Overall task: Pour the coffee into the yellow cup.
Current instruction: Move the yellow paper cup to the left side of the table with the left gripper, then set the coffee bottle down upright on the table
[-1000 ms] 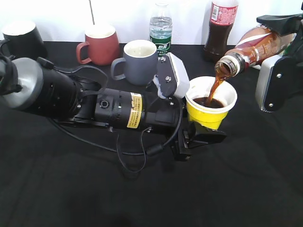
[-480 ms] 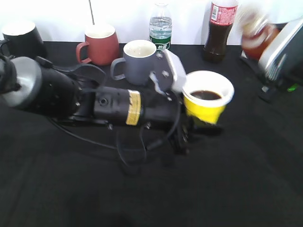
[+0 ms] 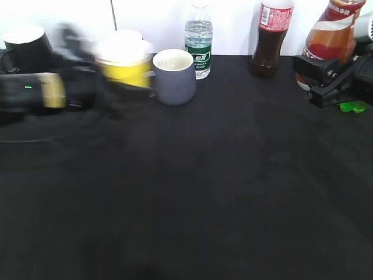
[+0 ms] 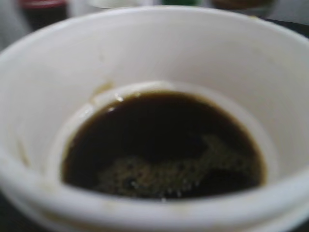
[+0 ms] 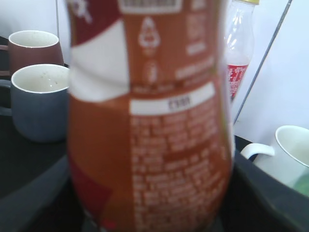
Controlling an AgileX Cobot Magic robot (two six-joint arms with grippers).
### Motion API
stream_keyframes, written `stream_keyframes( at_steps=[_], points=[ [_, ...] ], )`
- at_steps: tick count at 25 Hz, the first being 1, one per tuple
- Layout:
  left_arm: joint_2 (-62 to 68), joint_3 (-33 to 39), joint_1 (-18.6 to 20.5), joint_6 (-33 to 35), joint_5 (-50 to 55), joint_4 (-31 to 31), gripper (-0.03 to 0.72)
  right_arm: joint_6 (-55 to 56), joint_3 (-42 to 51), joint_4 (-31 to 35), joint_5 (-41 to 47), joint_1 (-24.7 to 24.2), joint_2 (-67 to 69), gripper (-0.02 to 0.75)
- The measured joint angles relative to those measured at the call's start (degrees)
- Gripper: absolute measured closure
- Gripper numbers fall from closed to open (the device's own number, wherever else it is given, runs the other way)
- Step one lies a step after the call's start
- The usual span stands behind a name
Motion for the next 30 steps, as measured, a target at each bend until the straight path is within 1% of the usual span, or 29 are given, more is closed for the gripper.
stream_keyframes(
  at_steps=[2,3,5,10,11,13,16,20,21,23,24,26,28,30],
  points=[
    [-0.16,0.79,5.11,0.14,0.42,-0.98,0.239,0.00,0.00,0.00,-0.11,0.00,0.00,0.195],
    [-0.16,0.79,6.70,1.84,1.10,-3.20,0.239,0.00,0.00,0.00,-0.18,0.00,0.00,0.195],
    [0.23,0.79,8.48,6.70,1.79,-8.83,0.239,0.00,0.00,0.00,-0.18,0.00,0.00,0.195],
    [6.25,0.79,8.74,19.37,-0.25,-26.87,0.239,0.00,0.00,0.00,-0.28,0.00,0.00,0.195],
    [7.45,0.79,8.74,21.14,-0.72,-29.44,0.239,0.00,0.00,0.06,-0.28,0.00,0.00,0.195],
    [10.10,0.79,8.74,23.00,-2.55,-32.44,0.239,0.00,0.00,0.11,-0.28,0.00,0.00,0.195],
    [13.69,0.79,8.74,24.07,-4.55,-33.45,0.239,0.00,0.00,0.15,-0.28,0.00,0.00,0.195],
    [15.07,0.79,8.74,24.51,-7.04,-33.67,0.239,0.00,0.00,0.15,-0.28,0.00,0.00,0.195],
    [15.11,0.79,8.74,24.51,-7.04,-33.67,0.223,0.00,0.00,0.15,-0.28,0.00,0.00,0.195],
    [15.11,0.79,8.69,24.51,-6.87,-33.37,0.116,0.00,0.00,0.15,-0.28,0.00,0.00,0.195],
    [15.11,0.79,8.69,24.51,-6.75,-33.11,0.087,0.00,0.00,0.17,-0.28,0.00,0.00,0.195],
    [13.93,1.60,8.64,24.51,-5.34,-33.06,0.069,0.00,0.00,1.47,-0.28,0.00,0.00,0.195],
    [11.37,4.07,8.64,24.46,-3.08,-33.59,0.065,0.05,0.00,3.52,-0.40,0.00,0.70,0.195],
    [9.01,6.67,8.64,24.46,-1.90,-33.86,0.065,0.05,0.00,4.93,-0.57,0.00,4.41,0.195]
  ],
)
